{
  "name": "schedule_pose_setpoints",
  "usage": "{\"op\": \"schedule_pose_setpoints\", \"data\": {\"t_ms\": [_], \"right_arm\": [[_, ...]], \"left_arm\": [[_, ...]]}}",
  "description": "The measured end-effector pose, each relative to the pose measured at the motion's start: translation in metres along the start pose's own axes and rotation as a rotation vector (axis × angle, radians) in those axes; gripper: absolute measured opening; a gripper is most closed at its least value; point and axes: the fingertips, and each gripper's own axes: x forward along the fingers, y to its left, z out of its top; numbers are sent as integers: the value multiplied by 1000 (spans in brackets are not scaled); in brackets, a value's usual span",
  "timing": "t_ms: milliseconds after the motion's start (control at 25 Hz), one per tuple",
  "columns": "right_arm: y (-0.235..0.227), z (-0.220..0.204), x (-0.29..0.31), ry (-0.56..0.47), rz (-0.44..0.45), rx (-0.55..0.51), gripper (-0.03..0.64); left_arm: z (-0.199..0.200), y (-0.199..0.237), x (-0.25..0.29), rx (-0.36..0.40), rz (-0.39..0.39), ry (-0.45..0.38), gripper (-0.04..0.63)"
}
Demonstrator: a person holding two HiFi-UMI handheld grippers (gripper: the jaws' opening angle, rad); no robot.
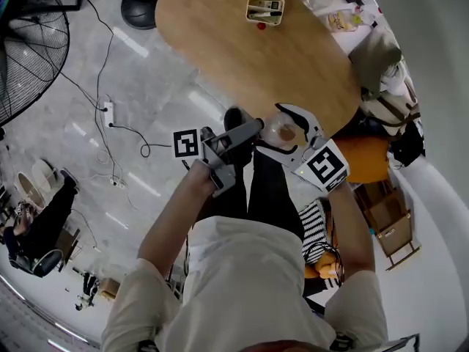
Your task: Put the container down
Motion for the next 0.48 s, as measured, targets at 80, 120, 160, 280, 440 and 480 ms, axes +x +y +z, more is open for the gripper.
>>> {"op": "schedule_pose_setpoints", "data": {"t_ms": [80, 120, 160, 280, 440, 480], "right_arm": [[-20, -16, 10, 4, 10, 17, 402], [-31, -25, 15, 6, 13, 24, 403], [-42, -34, 20, 7, 16, 27, 402], [-72, -63, 36, 10, 20, 41, 402], [-104, -106, 59, 35, 27, 69, 402], [-112, -116, 65, 42, 26, 75, 402]], "left_arm": [[17, 22, 1, 7, 21, -38, 307], [26, 33, 2, 9, 30, -56, 307], [34, 44, 2, 8, 37, -73, 307], [53, 76, 2, 6, 60, -112, 307], [75, 114, 0, 3, 85, -161, 307], [81, 123, -1, 3, 86, -173, 307]]}}
